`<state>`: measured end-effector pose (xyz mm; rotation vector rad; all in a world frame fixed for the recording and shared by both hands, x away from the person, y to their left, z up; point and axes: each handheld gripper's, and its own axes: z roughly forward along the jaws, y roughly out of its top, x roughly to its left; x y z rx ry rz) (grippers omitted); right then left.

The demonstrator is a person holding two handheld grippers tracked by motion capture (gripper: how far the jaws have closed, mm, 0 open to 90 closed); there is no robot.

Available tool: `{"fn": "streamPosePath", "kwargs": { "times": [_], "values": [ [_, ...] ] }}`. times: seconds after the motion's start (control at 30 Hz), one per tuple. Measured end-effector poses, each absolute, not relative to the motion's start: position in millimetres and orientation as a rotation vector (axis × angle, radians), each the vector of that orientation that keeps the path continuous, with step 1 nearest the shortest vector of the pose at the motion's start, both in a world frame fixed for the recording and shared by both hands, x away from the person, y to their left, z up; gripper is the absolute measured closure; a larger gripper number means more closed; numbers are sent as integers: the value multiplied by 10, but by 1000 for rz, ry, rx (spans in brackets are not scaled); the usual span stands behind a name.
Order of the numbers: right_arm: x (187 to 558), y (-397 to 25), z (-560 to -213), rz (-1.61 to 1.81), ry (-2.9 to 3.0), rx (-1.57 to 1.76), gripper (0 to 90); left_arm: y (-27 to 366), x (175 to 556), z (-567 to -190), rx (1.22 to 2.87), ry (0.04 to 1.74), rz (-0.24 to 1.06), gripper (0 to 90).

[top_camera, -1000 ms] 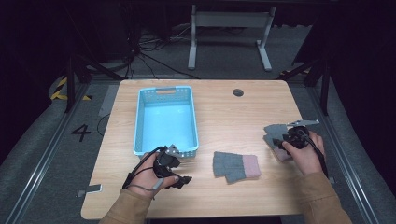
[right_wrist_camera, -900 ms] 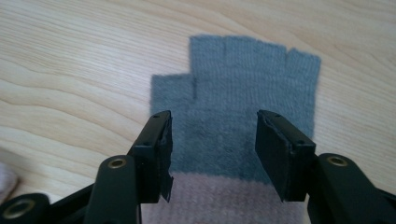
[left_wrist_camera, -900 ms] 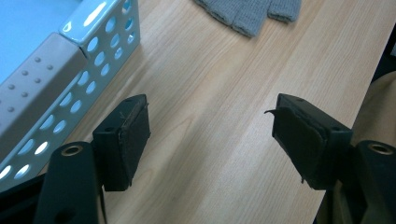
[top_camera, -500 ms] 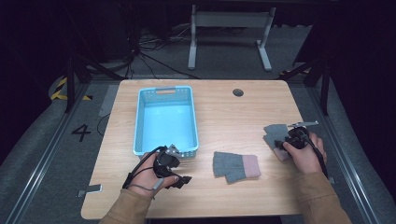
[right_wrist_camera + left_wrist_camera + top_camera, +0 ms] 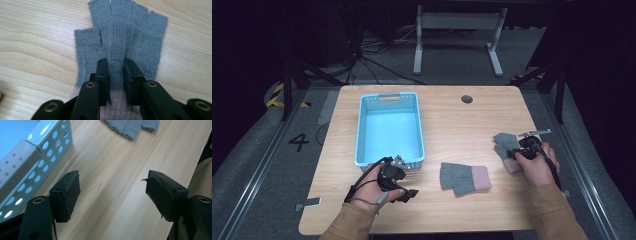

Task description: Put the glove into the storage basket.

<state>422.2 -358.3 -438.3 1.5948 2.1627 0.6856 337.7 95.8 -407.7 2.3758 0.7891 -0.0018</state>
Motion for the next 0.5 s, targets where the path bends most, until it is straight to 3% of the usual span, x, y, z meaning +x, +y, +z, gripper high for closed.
{"fn": "streamPosePath", "kwargs": {
  "times": [0.5],
  "values": [
    [4130, -3523, -4180, 730, 2186, 1499, 796, 943, 3379, -4039, 2384, 789, -25, 293]
  ]
}}
